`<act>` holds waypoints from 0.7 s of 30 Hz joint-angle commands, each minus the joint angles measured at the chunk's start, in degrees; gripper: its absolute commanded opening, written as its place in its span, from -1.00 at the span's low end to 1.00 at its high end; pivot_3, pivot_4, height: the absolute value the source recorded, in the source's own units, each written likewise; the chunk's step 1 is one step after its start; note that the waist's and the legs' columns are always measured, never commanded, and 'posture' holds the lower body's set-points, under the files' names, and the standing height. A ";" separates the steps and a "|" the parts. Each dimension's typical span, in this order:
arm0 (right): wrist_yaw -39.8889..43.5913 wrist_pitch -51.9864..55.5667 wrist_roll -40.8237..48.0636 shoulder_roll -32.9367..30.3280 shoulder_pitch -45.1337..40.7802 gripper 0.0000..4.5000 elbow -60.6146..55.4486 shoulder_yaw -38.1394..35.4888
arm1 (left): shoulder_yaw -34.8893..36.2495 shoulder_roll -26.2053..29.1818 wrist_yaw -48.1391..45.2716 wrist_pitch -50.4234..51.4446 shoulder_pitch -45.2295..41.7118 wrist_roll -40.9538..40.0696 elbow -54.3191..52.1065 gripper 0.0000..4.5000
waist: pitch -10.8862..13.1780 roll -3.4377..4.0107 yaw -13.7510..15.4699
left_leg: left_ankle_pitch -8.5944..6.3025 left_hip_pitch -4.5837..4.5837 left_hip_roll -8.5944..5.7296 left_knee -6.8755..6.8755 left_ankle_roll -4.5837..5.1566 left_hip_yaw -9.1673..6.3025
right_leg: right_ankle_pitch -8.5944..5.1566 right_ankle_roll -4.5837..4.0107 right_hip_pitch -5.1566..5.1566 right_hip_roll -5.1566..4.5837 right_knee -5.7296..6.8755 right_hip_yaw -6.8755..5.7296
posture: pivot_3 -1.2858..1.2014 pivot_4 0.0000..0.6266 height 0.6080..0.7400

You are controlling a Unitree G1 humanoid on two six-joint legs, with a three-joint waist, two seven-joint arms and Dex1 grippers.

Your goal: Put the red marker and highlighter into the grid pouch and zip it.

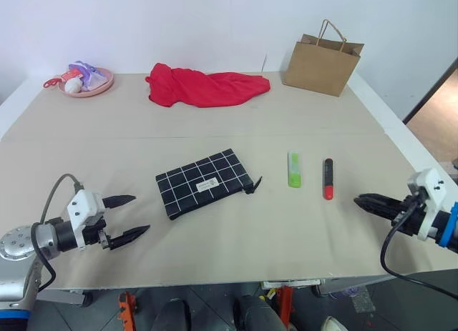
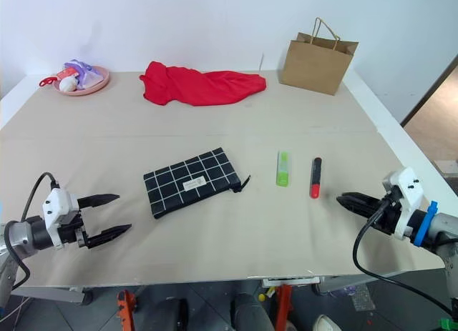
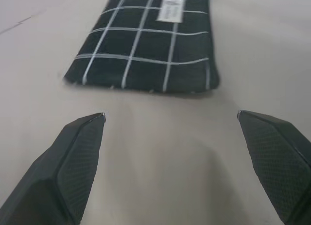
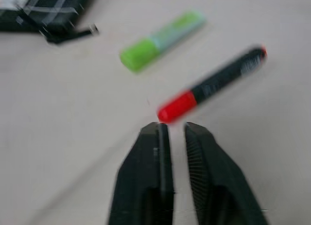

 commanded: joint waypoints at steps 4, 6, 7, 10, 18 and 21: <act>-4.46 4.79 2.82 5.50 -14.66 -0.98 -10.41 11.57 | -6.46 5.22 -3.35 -15.67 -2.99 11.76 6.32 1.00 | 0.02 0.00 -0.04 | 0.00 -0.03 0.05 -0.01 0.00 0.02 | 0.02 -0.03 -0.07 0.05 0.00 0.02 | 0.03 -0.52 1.00; -6.45 5.13 1.51 8.75 -19.12 -0.98 -11.76 16.11 | -7.45 5.49 -2.60 -18.49 -4.66 14.06 7.98 1.00 | 0.04 -0.03 -0.18 | 0.00 -0.03 0.06 -0.02 0.00 -0.01 | 0.01 -0.02 -0.05 0.05 0.00 -0.01 | 0.03 -0.52 1.00; -7.04 5.34 0.81 10.27 -21.03 -0.98 -12.16 18.31 | -7.86 5.39 -2.20 -19.95 -5.50 14.93 8.76 1.00 | 0.04 -0.03 -0.16 | 0.01 -0.04 0.14 -0.02 0.01 0.02 | 0.09 -0.12 -0.11 0.10 0.00 -0.01 | 0.03 -0.52 1.00; -10.38 4.00 -5.37 15.43 -27.49 -0.98 -10.48 27.05 | -9.36 4.34 -1.18 -23.55 -7.94 16.04 11.06 1.00 | 0.02 0.05 -0.06 | 0.04 -0.02 0.17 -0.01 0.06 0.02 | 0.15 -0.15 -0.11 0.13 0.02 -0.04 | 0.03 -0.52 1.00; -14.76 0.19 -16.98 22.48 -36.08 -0.98 -1.88 39.25 | -11.56 3.28 -0.16 -26.18 -8.90 16.20 12.66 1.00 | 0.01 0.07 0.23 | 0.03 -0.14 0.14 0.00 0.05 0.01 | 0.14 -0.14 -0.15 0.06 0.03 -0.09 | 0.03 -0.52 1.00; -16.00 -2.06 -21.63 23.64 -39.06 -0.98 3.31 42.47 | -12.09 3.10 0.30 -26.73 -9.44 16.25 13.17 1.00 | 0.01 0.07 0.31 | 0.03 -0.21 0.10 0.00 0.05 0.00 | 0.16 -0.21 -0.15 -0.09 0.03 -0.11 | 0.03 -0.52 1.00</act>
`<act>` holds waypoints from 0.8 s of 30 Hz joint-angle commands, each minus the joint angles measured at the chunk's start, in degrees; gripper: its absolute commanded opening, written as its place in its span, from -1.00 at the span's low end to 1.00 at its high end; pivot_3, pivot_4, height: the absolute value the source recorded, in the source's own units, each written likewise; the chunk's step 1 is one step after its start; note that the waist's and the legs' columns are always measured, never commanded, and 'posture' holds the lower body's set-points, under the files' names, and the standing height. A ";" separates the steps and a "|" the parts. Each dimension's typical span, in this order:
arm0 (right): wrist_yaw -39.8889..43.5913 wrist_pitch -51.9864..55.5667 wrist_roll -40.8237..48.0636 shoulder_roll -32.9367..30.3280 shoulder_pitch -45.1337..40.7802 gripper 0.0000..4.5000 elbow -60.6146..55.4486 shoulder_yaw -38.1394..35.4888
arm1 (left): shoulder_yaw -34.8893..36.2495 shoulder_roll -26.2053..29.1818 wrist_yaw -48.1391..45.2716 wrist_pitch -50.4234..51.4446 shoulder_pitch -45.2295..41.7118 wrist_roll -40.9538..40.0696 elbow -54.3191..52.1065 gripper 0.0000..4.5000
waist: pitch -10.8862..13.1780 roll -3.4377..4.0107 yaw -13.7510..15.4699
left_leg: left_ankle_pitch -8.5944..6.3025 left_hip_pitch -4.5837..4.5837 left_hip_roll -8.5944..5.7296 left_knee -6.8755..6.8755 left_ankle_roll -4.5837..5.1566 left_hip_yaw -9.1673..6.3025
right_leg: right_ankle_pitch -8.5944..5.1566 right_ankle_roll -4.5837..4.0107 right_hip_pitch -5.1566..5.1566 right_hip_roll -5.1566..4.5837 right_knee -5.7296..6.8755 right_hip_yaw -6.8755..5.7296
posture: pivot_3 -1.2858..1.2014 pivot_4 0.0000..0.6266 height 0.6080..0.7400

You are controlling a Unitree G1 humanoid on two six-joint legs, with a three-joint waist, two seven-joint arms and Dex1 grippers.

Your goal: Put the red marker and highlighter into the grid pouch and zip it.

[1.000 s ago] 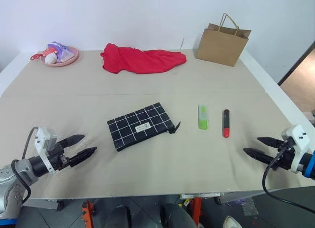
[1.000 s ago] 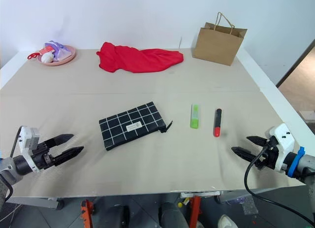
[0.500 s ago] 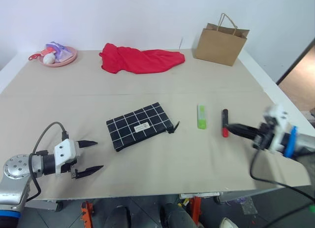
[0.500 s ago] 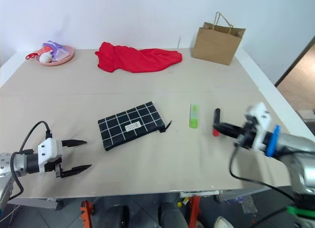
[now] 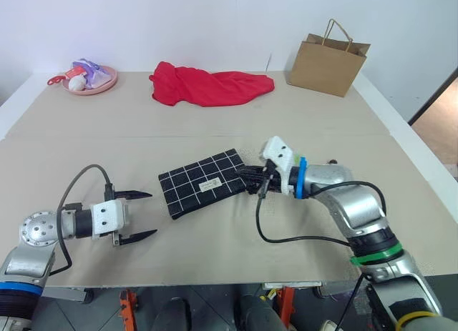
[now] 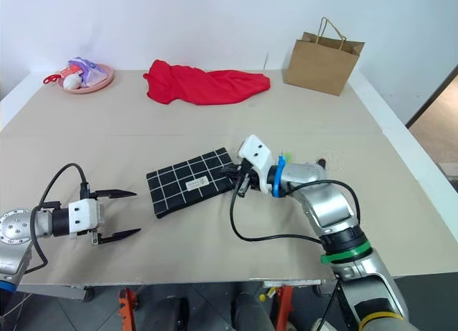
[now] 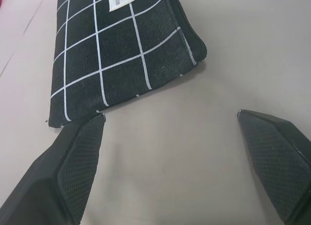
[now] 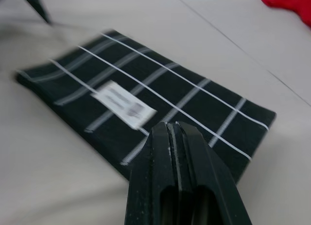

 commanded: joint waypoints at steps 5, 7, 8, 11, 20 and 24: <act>-1.45 -9.63 -14.75 0.66 -7.55 -0.98 13.10 8.84 | -3.09 -1.05 2.43 -2.86 -1.77 2.83 2.68 1.00 | -0.01 0.02 -0.03 | 0.03 0.04 -0.11 0.07 0.04 0.02 | 0.04 0.10 0.02 -0.02 0.01 -0.02 | 0.03 -0.52 1.00; -0.98 -12.19 -17.23 0.24 -8.07 -0.98 14.99 10.09 | -3.88 -1.44 3.20 -4.01 -2.56 3.66 3.17 1.00 | -0.02 0.02 -0.01 | 0.06 0.05 -0.08 0.08 0.09 -0.01 | 0.04 0.14 0.04 0.03 0.02 -0.07 | 0.03 -0.52 1.00; -0.65 -13.39 -18.50 -0.10 -8.09 -0.98 15.54 10.84 | -4.31 -1.75 3.89 -4.87 -3.04 4.38 3.61 1.00 | -0.02 0.03 -0.03 | 0.06 0.04 -0.07 0.08 0.09 -0.01 | 0.04 0.14 0.04 0.04 0.02 -0.07 | 0.03 -0.52 1.00; 0.36 -16.03 -21.08 -0.94 -7.63 -0.98 16.21 12.42 | -5.47 -2.28 5.18 -6.73 -4.17 6.08 5.17 1.00 | -0.04 0.06 -0.03 | 0.06 0.04 -0.08 0.08 0.09 0.00 | 0.05 0.11 0.04 0.04 0.02 -0.05 | 0.03 -0.52 1.00; 2.25 -18.41 -23.30 0.12 -7.63 -0.98 17.06 11.42 | -9.11 -4.19 12.18 -15.45 -9.62 12.66 13.66 1.00 | -0.18 0.21 0.20 | 0.19 0.14 -0.09 0.11 0.30 0.00 | 0.19 0.18 0.14 0.04 0.02 -0.06 | 0.03 -0.52 1.00; 2.44 -18.82 -23.47 0.79 -8.12 -0.98 17.96 10.84 | -11.03 -6.19 14.19 -18.09 -11.07 13.90 15.84 1.00 | -0.25 0.31 0.24 | 0.35 0.19 -0.07 0.11 0.54 0.03 | 0.37 0.15 0.17 0.05 0.02 -0.08 | 0.03 -0.52 1.00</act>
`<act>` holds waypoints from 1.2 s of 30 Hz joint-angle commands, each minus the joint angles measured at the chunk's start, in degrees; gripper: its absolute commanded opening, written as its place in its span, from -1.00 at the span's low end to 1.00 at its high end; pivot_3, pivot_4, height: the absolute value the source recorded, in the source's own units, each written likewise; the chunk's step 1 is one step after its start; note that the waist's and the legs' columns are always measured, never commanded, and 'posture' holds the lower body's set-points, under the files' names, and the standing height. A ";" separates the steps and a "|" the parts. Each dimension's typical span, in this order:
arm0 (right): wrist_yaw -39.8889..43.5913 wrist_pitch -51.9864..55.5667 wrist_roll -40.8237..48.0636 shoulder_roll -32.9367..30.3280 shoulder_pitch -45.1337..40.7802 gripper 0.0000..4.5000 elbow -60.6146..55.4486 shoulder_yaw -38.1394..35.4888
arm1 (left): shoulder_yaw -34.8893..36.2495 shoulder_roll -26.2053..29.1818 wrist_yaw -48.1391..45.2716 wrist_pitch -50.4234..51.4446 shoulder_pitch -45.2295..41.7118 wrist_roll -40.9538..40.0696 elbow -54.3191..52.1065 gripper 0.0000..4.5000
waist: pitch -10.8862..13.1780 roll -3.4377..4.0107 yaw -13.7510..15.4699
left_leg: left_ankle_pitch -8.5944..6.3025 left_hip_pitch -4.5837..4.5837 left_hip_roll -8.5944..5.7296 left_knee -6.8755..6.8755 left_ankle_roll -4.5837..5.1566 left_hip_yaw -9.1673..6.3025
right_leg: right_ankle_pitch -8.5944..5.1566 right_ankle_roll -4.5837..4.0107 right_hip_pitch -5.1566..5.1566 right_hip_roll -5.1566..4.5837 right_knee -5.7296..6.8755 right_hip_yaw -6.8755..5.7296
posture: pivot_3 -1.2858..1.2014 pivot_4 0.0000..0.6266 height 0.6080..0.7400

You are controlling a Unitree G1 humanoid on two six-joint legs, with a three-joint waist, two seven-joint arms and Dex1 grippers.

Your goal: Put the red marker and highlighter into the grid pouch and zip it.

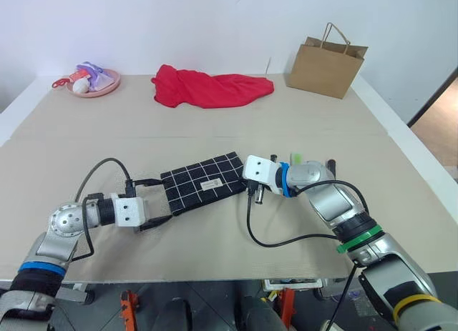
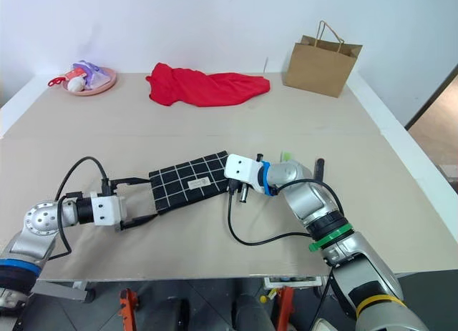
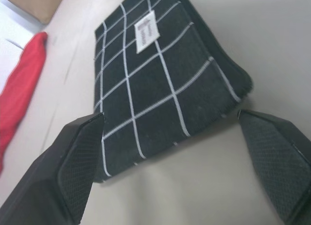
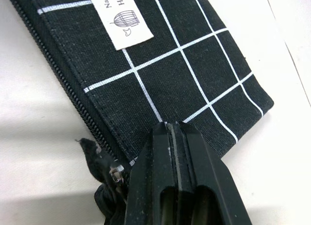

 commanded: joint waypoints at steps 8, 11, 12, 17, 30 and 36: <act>1.17 -0.87 -0.41 1.39 -0.89 -0.98 1.41 -1.93 | -5.73 -4.01 1.87 -2.50 -2.05 2.55 4.31 1.00 | -0.06 0.08 0.22 | 0.13 -0.02 -0.03 0.00 0.14 0.04 | 0.14 0.06 -0.01 -0.01 -0.01 0.03 | 0.03 -0.52 1.00; 1.38 -0.87 -0.64 1.77 -0.87 -0.98 1.57 -2.25 | -6.51 -4.07 2.19 -2.87 -2.73 3.32 5.00 1.00 | -0.06 0.08 0.23 | 0.12 -0.05 -0.04 -0.04 0.14 0.05 | 0.12 0.05 -0.04 -0.01 -0.01 0.06 | 0.03 -0.52 1.00; 1.43 -0.96 -0.74 1.93 -0.91 -0.98 1.75 -2.31 | -6.89 -4.13 2.35 -2.88 -3.15 3.81 5.44 1.00 | -0.06 0.08 0.25 | 0.12 -0.05 -0.04 -0.05 0.14 0.04 | 0.11 0.03 -0.04 -0.01 -0.01 0.05 | 0.03 -0.52 1.00; 1.56 -1.13 -1.14 2.46 -0.97 -1.00 2.26 -2.50 | -8.22 -4.16 2.32 -3.31 -4.25 4.27 6.70 0.82 | -0.06 0.08 0.27 | 0.12 -0.04 -0.04 -0.05 0.14 0.02 | 0.10 0.05 -0.03 0.00 -0.01 0.04 | 0.03 -0.52 1.00; 1.71 -1.20 -1.38 2.86 -0.39 -1.00 2.41 -3.02 | -11.10 -5.00 -1.10 1.83 -3.65 1.48 -1.44 -0.96 | -0.07 0.09 0.62 | 0.12 -0.04 -0.04 -0.08 0.14 0.08 | 0.08 0.02 -0.07 0.01 -0.02 0.11 | 0.03 -0.52 1.00; 0.14 0.69 0.68 4.58 -0.98 -1.00 3.51 -5.64 | -10.64 -4.11 -2.46 8.42 -1.79 0.23 -6.07 -0.96 | -0.07 0.09 0.52 | 0.07 -0.07 -0.04 -0.11 0.16 0.06 | -0.01 -0.04 -0.09 0.01 -0.02 0.09 | 0.03 -0.52 1.00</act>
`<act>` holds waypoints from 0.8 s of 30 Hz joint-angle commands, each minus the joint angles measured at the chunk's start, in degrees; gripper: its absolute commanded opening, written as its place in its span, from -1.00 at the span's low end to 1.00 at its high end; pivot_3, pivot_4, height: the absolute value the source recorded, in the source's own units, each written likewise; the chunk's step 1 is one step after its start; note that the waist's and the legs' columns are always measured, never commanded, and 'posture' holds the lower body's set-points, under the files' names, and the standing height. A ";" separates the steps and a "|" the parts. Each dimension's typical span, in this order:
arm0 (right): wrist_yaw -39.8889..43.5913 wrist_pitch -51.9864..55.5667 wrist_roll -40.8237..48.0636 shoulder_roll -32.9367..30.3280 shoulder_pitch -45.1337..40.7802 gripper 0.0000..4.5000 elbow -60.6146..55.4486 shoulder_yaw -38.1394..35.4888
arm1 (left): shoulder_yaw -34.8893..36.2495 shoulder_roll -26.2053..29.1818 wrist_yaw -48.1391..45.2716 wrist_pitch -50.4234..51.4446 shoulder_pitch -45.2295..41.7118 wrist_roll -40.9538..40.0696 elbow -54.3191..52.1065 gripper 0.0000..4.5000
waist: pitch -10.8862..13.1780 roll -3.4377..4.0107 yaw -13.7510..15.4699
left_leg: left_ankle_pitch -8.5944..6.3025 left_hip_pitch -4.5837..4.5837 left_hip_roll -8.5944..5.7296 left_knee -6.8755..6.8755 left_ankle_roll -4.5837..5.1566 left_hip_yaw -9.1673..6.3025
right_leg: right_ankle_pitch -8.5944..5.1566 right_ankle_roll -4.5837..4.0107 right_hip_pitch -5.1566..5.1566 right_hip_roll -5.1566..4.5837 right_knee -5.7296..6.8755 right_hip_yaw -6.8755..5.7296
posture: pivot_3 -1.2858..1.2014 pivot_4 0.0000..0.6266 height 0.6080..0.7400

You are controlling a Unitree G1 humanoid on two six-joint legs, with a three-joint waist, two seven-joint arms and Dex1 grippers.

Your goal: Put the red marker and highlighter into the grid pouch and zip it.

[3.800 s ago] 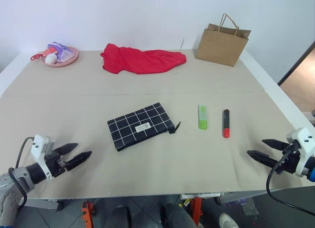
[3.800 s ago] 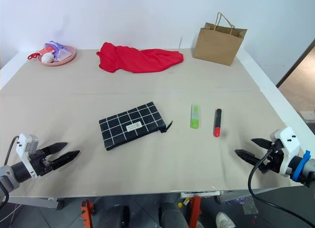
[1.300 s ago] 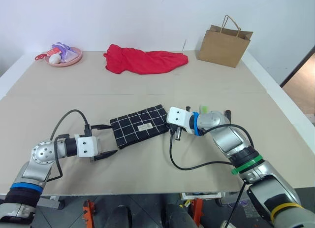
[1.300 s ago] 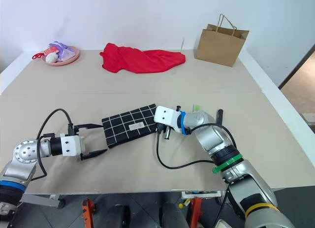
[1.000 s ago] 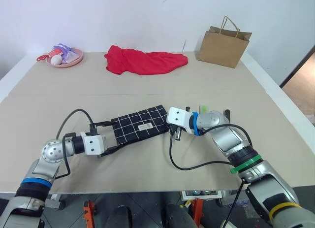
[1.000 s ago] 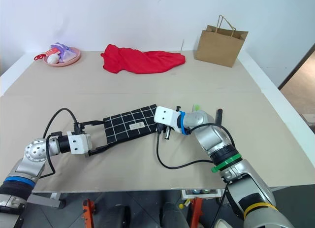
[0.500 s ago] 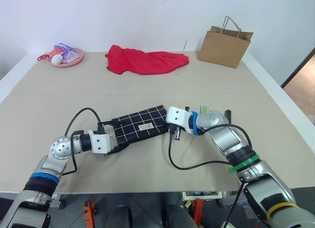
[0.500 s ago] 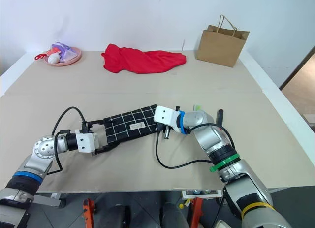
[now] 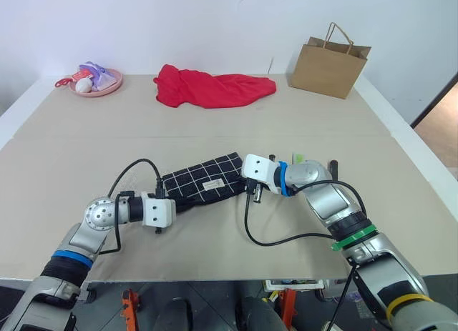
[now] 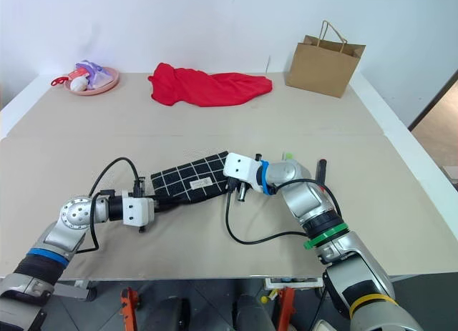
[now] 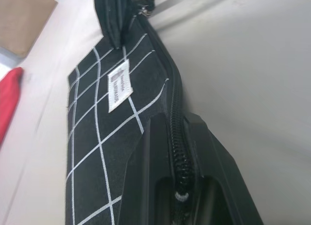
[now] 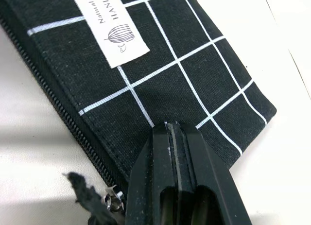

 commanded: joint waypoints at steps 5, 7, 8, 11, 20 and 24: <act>-0.37 10.82 13.35 5.38 -3.62 -0.29 -1.99 -13.38 | 0.05 -0.46 -1.04 6.39 3.41 -3.16 -3.56 -1.00 | 0.02 0.01 -0.23 | 0.00 -0.03 0.03 -0.02 0.00 -0.03 | -0.01 0.00 -0.03 0.03 0.00 -0.02 | 0.03 -0.52 1.00; 0.50 16.53 20.05 4.90 -5.76 0.12 -5.76 -19.38 | 1.43 -1.36 -0.04 9.29 4.29 -5.37 -4.83 -1.00 | 0.03 0.02 -0.24 | 0.00 -0.09 0.02 -0.05 0.00 -0.03 | 0.04 -0.10 -0.07 0.01 0.00 -0.02 | 0.03 -0.52 1.00; 0.86 19.73 23.43 4.29 -6.78 0.25 -7.67 -22.25 | 2.13 -1.95 0.59 11.10 4.61 -6.51 -5.79 -1.00 | 0.04 0.04 -0.24 | -0.01 -0.11 0.02 -0.05 0.01 -0.04 | 0.04 -0.10 -0.08 0.01 0.00 -0.03 | 0.03 -0.52 1.00; 3.11 27.05 30.58 0.61 -7.83 0.49 -12.50 -27.89 | 3.99 -4.18 2.56 17.46 5.02 -10.10 -9.52 -1.00 | 0.07 0.06 -0.19 | -0.07 -0.21 -0.01 -0.05 0.00 -0.08 | 0.04 -0.14 -0.13 -0.06 -0.02 -0.07 | 0.03 -0.52 1.00; 2.30 25.22 27.91 -8.79 2.37 0.49 -20.20 -25.13 | 8.03 -9.68 8.62 33.34 2.89 -17.77 -17.73 -1.00 | 0.15 -0.10 -0.28 | -0.15 -0.26 -0.08 -0.05 0.05 -0.21 | -0.24 0.16 -0.12 -0.07 -0.08 -0.18 | 0.03 -0.52 1.00; 0.12 21.09 23.62 -9.50 5.99 0.49 -19.69 -22.00 | 8.96 -10.38 9.17 36.38 1.91 -19.40 -19.15 -1.00 | 0.17 -0.11 -1.12 | -0.15 -0.23 -0.03 -0.05 0.05 -0.20 | -0.23 0.13 -0.12 0.02 -0.06 -0.14 | 0.03 -0.52 1.00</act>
